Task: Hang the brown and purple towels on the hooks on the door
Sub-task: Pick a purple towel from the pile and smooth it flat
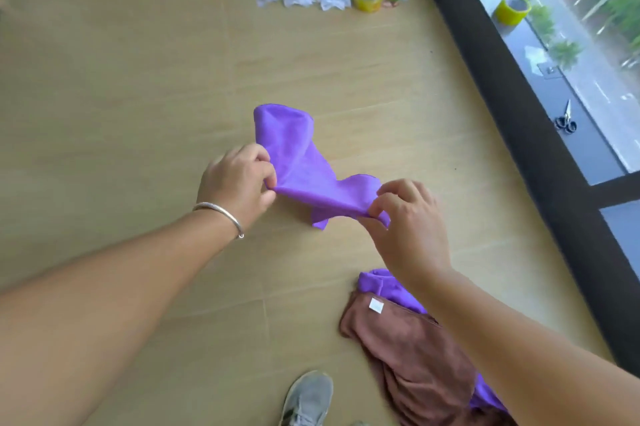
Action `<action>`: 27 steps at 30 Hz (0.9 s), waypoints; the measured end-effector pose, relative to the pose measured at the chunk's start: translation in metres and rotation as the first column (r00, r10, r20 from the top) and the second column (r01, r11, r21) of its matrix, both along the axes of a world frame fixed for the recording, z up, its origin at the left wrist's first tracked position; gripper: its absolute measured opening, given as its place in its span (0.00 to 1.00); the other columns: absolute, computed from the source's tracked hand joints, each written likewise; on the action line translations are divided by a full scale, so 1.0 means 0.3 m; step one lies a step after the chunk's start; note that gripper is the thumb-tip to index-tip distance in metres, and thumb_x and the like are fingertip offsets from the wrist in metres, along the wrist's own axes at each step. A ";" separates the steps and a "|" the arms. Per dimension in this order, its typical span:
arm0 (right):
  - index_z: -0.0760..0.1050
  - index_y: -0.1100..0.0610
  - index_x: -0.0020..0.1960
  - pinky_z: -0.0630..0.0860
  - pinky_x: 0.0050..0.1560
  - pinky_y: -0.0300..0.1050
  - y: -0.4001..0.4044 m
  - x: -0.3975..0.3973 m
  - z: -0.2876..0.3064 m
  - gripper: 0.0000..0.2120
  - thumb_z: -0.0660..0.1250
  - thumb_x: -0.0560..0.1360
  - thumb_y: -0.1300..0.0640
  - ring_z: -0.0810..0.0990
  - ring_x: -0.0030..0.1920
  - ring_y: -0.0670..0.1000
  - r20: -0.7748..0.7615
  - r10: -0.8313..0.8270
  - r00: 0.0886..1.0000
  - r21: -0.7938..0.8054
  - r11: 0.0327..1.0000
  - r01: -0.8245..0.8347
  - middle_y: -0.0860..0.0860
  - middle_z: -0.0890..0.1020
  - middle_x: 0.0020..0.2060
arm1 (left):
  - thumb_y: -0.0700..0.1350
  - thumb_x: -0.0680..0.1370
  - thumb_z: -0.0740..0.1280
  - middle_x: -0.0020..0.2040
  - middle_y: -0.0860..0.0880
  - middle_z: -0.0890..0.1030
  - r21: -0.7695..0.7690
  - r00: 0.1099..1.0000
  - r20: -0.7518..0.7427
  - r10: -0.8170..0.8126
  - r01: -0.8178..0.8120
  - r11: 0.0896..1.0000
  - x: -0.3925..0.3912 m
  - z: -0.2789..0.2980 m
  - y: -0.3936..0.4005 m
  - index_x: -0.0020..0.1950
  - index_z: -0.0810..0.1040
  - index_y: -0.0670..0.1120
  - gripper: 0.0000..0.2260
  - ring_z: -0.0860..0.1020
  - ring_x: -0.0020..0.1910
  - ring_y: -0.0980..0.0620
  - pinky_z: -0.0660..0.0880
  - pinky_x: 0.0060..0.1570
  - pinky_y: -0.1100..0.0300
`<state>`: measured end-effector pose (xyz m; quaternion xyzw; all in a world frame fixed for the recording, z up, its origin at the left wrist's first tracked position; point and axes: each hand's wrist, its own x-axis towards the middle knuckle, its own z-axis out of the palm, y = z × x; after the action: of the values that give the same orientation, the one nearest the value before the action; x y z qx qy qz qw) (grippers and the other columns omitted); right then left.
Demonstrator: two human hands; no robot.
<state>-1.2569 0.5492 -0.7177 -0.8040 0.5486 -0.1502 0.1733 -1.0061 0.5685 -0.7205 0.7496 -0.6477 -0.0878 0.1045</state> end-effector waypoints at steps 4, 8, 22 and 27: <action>0.80 0.54 0.35 0.71 0.49 0.49 0.185 0.052 -0.108 0.08 0.79 0.63 0.57 0.78 0.49 0.57 -0.035 0.149 0.988 0.053 0.988 -0.147 0.50 0.79 0.43 | 0.37 0.61 0.77 0.44 0.48 0.79 0.047 0.997 0.021 0.073 -0.074 0.996 0.047 -0.098 0.281 0.31 0.79 0.49 0.09 0.78 0.44 0.44 0.68 0.41 0.56; 0.80 0.53 0.38 0.71 0.55 0.51 0.399 0.052 -0.330 0.04 0.75 0.66 0.57 0.77 0.53 0.56 -0.152 0.302 0.941 0.201 0.942 -0.270 0.49 0.79 0.46 | 0.43 0.67 0.77 0.51 0.51 0.77 0.290 0.988 0.037 0.148 -0.152 0.945 0.037 -0.316 0.579 0.38 0.82 0.51 0.05 0.77 0.52 0.47 0.69 0.44 0.56; 0.71 0.53 0.65 0.60 0.66 0.51 0.707 0.067 -1.105 0.26 0.70 0.72 0.43 0.66 0.66 0.56 -0.415 0.299 0.859 0.375 0.916 -0.138 0.52 0.73 0.63 | 0.52 0.70 0.74 0.58 0.48 0.74 0.494 0.967 0.064 0.245 -0.244 0.835 0.104 -1.120 1.042 0.61 0.77 0.52 0.20 0.74 0.57 0.45 0.71 0.53 0.51; 0.71 0.54 0.67 0.58 0.70 0.51 0.700 0.107 -1.300 0.27 0.67 0.73 0.41 0.63 0.69 0.56 -0.453 0.299 0.840 0.375 0.919 -0.124 0.52 0.70 0.66 | 0.50 0.72 0.72 0.60 0.46 0.73 0.380 0.980 0.028 0.199 -0.195 0.904 0.158 -1.310 0.909 0.62 0.78 0.51 0.19 0.72 0.58 0.43 0.70 0.52 0.49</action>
<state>-1.2247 0.7592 -1.1076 -0.8306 0.4983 0.1784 0.1730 -0.9588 0.8411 -1.1135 0.8166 -0.5388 -0.2050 -0.0310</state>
